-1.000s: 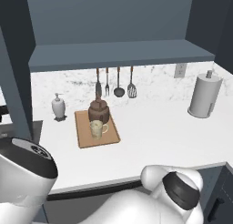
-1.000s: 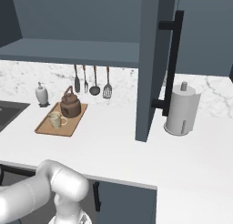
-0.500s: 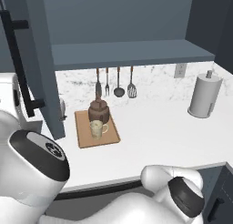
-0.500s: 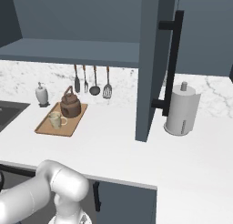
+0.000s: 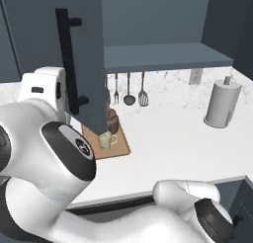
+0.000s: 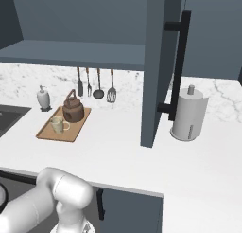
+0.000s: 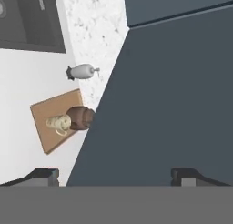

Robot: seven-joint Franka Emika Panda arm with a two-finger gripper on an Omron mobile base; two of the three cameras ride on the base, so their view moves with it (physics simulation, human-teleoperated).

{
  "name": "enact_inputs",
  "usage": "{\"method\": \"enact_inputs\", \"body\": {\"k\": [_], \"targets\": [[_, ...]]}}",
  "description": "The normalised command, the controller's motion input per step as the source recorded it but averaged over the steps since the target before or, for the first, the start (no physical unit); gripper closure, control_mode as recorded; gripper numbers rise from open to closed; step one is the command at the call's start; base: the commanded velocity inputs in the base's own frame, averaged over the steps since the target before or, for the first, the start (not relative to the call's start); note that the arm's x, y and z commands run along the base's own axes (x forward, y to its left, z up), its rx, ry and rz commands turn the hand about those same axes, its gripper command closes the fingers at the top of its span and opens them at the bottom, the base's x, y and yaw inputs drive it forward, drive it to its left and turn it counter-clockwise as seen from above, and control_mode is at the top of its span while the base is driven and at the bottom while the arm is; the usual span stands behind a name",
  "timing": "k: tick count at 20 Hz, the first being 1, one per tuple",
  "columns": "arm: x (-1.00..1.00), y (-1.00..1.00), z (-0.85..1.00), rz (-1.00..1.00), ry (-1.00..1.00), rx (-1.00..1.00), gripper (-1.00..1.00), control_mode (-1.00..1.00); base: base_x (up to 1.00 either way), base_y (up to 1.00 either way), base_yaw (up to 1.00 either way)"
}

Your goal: Pick the kettle from the counter and place it on the tray. Then pick the mug from the cabinet and place it on the tray. Then close the cabinet doors.

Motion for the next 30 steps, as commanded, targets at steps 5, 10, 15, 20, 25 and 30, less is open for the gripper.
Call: {"method": "enact_inputs", "body": {"k": [5, 10, 15, 20, 25, 30], "targets": [[0.67, -0.7, 0.0, -0.12, 0.0, 0.0, -1.0, -1.0, 0.0, 0.0, 0.0], [0.83, -0.66, -0.02, -0.03, 0.0, 0.0, -1.0, -1.0, 0.0, 0.0, 0.0], [0.87, -0.67, -0.04, 0.0, 0.0, 0.0, -1.0, -1.0, 0.0, 0.0, 0.0], [0.97, -0.61, -0.07, 0.0, 0.02, 0.0, -1.0, -1.0, 0.0, 0.0, 0.0], [1.0, -0.47, -0.14, 0.0, 0.06, 0.0, -1.0, -1.0, 0.0, 0.0, 0.0], [1.0, -0.26, -0.19, 0.01, 0.03, 0.0, -1.0, -1.0, 0.0, 0.0, 0.0]]}}
